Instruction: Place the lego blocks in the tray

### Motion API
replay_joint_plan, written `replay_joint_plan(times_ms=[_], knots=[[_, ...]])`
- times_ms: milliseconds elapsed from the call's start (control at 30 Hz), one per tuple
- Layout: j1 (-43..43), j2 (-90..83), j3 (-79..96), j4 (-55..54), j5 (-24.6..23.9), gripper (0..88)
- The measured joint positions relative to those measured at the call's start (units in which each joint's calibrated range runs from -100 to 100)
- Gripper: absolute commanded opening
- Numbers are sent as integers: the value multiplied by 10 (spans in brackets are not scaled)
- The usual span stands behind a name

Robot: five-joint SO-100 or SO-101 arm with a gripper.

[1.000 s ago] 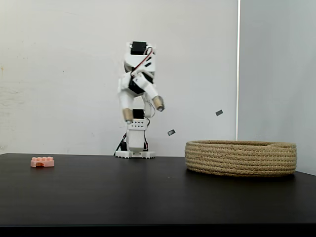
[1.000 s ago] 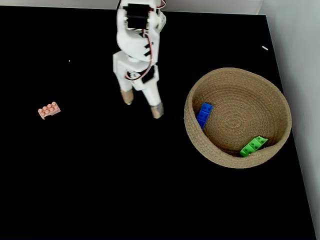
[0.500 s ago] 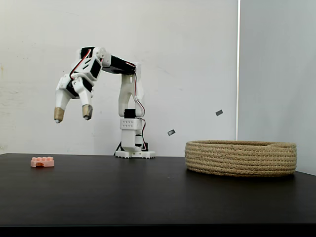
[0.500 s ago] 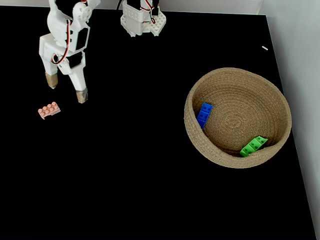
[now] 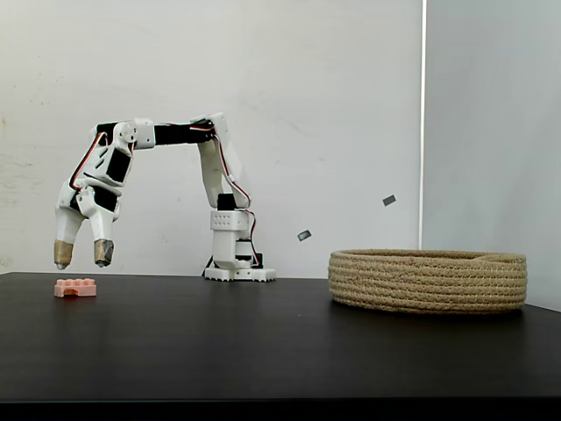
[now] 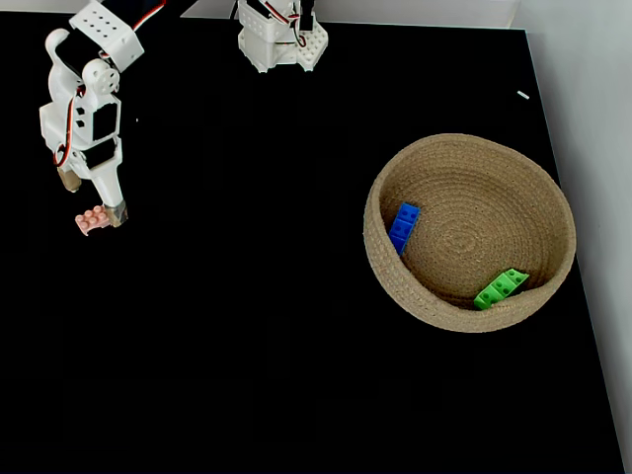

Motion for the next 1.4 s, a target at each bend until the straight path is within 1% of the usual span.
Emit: replay_joint_plan(times_ms=[233,733,900,1100,1400], knots=[[-28,4,0,0,-17,319],[-6,41,0,0,-18,299],[1,53,0,-15,-18,294],[2,54,0,-19,-18,267],[2,60,-1,-24,-26,202]])
